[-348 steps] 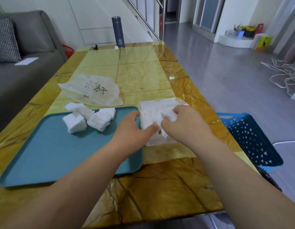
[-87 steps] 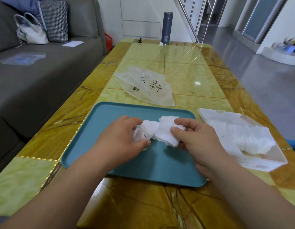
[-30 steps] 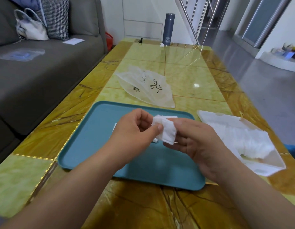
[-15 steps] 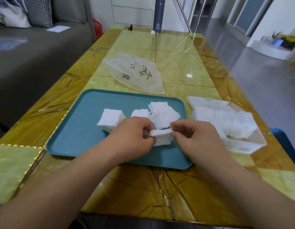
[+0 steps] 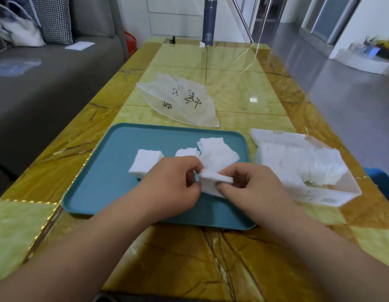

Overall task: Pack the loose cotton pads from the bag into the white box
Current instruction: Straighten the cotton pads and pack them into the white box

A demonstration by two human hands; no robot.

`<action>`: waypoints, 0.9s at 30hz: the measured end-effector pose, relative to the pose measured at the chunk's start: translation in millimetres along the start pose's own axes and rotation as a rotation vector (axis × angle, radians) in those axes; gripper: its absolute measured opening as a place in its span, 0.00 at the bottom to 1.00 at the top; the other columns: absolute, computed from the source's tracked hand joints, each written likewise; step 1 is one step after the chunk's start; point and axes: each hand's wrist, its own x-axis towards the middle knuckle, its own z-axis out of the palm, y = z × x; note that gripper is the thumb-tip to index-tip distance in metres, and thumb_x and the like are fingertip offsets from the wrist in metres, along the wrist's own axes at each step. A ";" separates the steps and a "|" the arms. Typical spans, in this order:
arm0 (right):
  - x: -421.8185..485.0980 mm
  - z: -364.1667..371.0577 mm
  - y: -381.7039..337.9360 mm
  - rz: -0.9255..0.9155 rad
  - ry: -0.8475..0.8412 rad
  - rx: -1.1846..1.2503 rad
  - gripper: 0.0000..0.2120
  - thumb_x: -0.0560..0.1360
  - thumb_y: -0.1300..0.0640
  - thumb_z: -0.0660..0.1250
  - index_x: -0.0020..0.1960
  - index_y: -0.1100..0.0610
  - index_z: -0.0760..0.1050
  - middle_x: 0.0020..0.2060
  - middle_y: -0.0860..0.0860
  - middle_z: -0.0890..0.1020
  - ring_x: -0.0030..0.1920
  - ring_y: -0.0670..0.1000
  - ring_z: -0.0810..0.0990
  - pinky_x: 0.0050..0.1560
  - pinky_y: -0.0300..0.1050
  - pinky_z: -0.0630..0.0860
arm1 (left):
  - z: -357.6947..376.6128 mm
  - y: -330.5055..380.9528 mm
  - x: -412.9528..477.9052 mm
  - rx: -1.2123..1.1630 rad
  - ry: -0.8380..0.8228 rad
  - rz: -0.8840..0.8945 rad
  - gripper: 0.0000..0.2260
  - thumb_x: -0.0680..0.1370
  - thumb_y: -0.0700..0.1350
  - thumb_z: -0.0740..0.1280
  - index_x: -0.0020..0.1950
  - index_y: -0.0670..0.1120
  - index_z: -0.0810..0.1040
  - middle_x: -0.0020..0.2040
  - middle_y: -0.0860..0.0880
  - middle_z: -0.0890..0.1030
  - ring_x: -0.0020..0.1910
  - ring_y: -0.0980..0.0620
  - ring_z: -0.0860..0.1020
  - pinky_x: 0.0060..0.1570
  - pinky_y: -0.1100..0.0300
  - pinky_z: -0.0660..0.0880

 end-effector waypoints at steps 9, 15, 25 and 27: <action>3.2 4.4 -16.5 0.229 0.041 0.342 0.04 0.77 0.61 0.68 0.51 0.58 0.77 0.47 0.58 0.86 0.42 0.50 0.87 0.33 0.32 0.76 | 0.9 -19.0 19.6 0.361 -0.037 0.043 0.18 0.81 0.54 0.64 0.70 0.51 0.74 0.70 0.52 0.76 0.68 0.46 0.74 0.68 0.49 0.71; 6.4 13.0 -17.2 0.225 0.064 0.277 0.04 0.77 0.57 0.68 0.51 0.53 0.76 0.45 0.58 0.87 0.47 0.58 0.86 0.47 0.57 0.82 | -10.1 -17.4 16.8 0.395 -0.051 0.031 0.12 0.82 0.56 0.63 0.53 0.52 0.82 0.51 0.55 0.81 0.53 0.49 0.79 0.53 0.50 0.76; 9.0 14.1 -15.3 0.240 0.054 0.404 0.05 0.79 0.61 0.67 0.54 0.56 0.76 0.47 0.55 0.87 0.46 0.49 0.89 0.55 0.55 0.85 | -25.9 -18.3 4.5 0.168 0.018 -0.081 0.08 0.81 0.52 0.66 0.54 0.55 0.85 0.48 0.56 0.85 0.49 0.52 0.81 0.53 0.54 0.78; 9.3 13.8 -15.7 0.246 0.050 0.426 0.05 0.79 0.61 0.67 0.55 0.56 0.75 0.47 0.55 0.88 0.47 0.50 0.89 0.56 0.55 0.85 | -33.5 -20.7 5.9 0.095 0.118 -0.111 0.06 0.80 0.49 0.67 0.53 0.55 0.84 0.44 0.57 0.84 0.45 0.54 0.81 0.48 0.57 0.77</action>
